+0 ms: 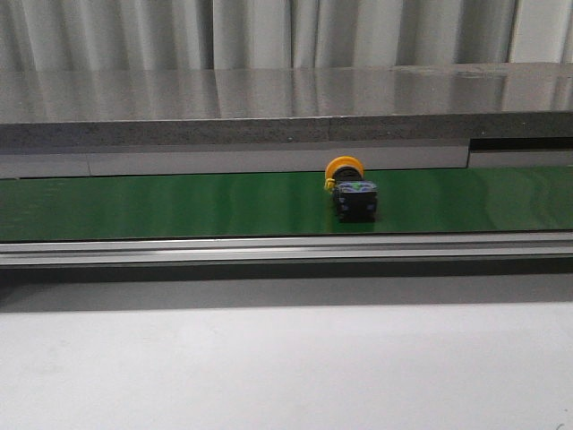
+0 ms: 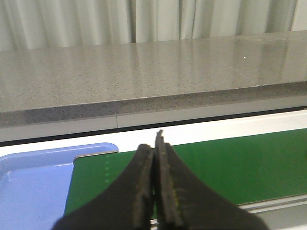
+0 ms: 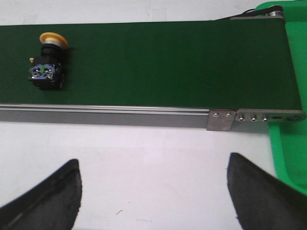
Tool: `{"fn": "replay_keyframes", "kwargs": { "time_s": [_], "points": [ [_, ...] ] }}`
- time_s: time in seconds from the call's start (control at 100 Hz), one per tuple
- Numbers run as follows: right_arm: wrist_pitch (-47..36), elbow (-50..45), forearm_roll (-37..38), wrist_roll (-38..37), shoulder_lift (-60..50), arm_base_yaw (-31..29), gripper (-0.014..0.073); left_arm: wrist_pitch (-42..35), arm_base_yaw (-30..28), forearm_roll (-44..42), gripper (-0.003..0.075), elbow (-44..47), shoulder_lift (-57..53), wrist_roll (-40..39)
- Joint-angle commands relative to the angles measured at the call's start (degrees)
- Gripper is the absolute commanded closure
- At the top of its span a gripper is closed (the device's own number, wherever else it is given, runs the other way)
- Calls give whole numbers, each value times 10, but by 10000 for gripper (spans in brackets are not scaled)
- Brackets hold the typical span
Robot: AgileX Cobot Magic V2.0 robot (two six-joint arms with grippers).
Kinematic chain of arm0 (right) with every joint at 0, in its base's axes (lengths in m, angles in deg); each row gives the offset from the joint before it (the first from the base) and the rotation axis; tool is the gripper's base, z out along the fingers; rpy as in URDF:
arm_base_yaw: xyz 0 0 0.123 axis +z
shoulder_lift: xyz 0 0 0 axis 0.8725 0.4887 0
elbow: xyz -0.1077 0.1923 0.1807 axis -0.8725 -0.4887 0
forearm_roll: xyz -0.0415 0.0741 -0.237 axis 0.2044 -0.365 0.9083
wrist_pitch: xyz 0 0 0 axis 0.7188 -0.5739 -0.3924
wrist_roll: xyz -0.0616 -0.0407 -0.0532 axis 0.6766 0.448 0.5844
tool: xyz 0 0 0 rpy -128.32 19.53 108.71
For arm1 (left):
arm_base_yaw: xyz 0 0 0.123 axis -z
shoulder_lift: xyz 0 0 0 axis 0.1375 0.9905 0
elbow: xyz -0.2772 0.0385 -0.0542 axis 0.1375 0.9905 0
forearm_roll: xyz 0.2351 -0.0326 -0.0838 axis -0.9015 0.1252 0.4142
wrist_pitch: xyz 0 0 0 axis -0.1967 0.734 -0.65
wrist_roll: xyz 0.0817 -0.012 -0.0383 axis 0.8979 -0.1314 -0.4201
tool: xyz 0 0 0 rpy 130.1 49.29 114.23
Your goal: Move button from left to right
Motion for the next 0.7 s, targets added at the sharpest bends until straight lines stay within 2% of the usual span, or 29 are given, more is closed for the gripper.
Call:
{"fn": "replay_keyframes", "kwargs": {
  "time_s": [0.0,0.18,0.46,0.69],
  "points": [
    [-41,20,-23,0,1,1,-61,-41,4,4,740,-17,5,-1],
    [-38,41,-29,1,44,1,-61,-41,4,4,740,-17,5,-1],
    [-37,108,-54,76,186,2,-61,-41,4,4,740,-17,5,-1],
    [-38,164,-56,103,295,3,-61,-41,4,4,740,-17,5,-1]
  ]
}}
